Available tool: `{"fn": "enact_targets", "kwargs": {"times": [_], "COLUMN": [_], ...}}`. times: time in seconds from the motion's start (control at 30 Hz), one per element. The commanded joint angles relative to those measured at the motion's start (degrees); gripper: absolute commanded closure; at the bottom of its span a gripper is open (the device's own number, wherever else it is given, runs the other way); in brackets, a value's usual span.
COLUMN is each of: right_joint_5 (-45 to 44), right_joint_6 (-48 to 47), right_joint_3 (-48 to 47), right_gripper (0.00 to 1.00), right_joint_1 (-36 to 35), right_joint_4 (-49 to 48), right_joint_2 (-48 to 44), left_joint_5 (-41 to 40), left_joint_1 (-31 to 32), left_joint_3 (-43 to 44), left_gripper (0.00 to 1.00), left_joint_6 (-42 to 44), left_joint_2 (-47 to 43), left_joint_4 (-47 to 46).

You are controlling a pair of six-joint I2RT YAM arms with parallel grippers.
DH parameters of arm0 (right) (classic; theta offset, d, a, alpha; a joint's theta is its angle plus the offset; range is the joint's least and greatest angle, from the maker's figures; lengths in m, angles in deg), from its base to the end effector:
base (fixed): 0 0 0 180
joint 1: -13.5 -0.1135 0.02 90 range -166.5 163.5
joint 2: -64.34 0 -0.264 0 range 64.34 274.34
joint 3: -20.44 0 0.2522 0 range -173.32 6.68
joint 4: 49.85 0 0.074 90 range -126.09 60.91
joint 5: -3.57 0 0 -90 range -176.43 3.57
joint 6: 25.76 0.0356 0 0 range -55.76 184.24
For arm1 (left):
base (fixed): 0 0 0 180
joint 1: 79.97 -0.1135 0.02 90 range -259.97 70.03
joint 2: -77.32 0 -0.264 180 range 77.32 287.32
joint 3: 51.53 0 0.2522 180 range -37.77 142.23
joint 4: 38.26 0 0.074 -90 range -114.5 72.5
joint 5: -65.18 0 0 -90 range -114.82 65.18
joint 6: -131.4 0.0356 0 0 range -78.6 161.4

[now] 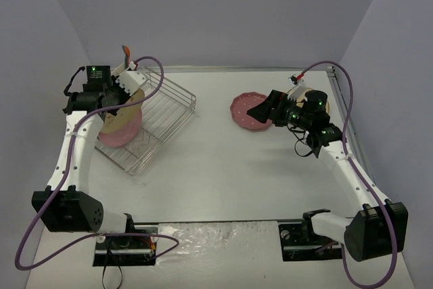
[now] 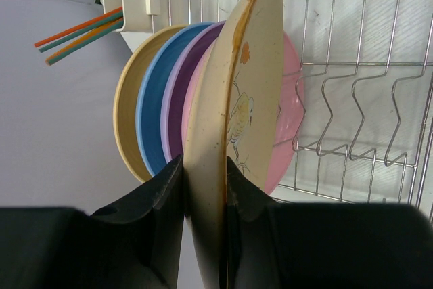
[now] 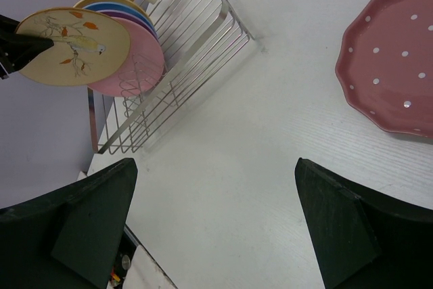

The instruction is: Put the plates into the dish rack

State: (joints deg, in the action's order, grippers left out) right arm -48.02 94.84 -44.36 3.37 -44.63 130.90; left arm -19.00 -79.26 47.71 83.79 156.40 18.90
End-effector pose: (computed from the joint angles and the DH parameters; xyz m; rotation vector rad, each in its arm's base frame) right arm 0.2601 0.0689 0.3356 -0.2149 1.7759 1.0847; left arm 0.2941 -0.0073 0.3938 0.8706 2.0509 0.2893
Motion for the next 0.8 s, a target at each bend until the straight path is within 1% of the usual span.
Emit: {"fn": "enact_targets", "kwargs": {"times": [0.0, 0.27, 0.53, 0.7, 0.77], "right_joint_5": [1.6, 1.8, 1.8, 1.8, 1.6], "right_joint_6": [-1.3, -1.4, -1.6, -1.6, -1.2], "right_joint_3": [-0.1, 0.1, 0.6, 0.9, 0.9], "right_gripper": [0.0, 0.0, 0.0, 0.0, 0.0], "right_joint_1": [0.4, 0.4, 0.4, 0.4, 0.4], "right_joint_4": [-2.7, -2.5, -2.5, -2.5, -2.5], "right_joint_2": [-0.4, -0.6, -0.8, -1.1, -0.9], "left_joint_5": [1.8, 2.1, 4.4, 4.3, 4.6], "left_joint_1": [-1.4, -3.1, -3.3, -3.9, -3.9], "left_joint_3": [0.9, -2.0, -5.5, -7.2, -7.9], "left_gripper": [1.0, 1.0, 1.0, 1.0, 0.97], "left_joint_6": [1.6, -0.6, -2.6, -3.7, -4.1], "left_joint_2": [-1.5, 0.6, 0.7, 1.1, 1.0], "left_joint_4": [-8.7, -10.4, -11.1, -11.8, -12.2]}}
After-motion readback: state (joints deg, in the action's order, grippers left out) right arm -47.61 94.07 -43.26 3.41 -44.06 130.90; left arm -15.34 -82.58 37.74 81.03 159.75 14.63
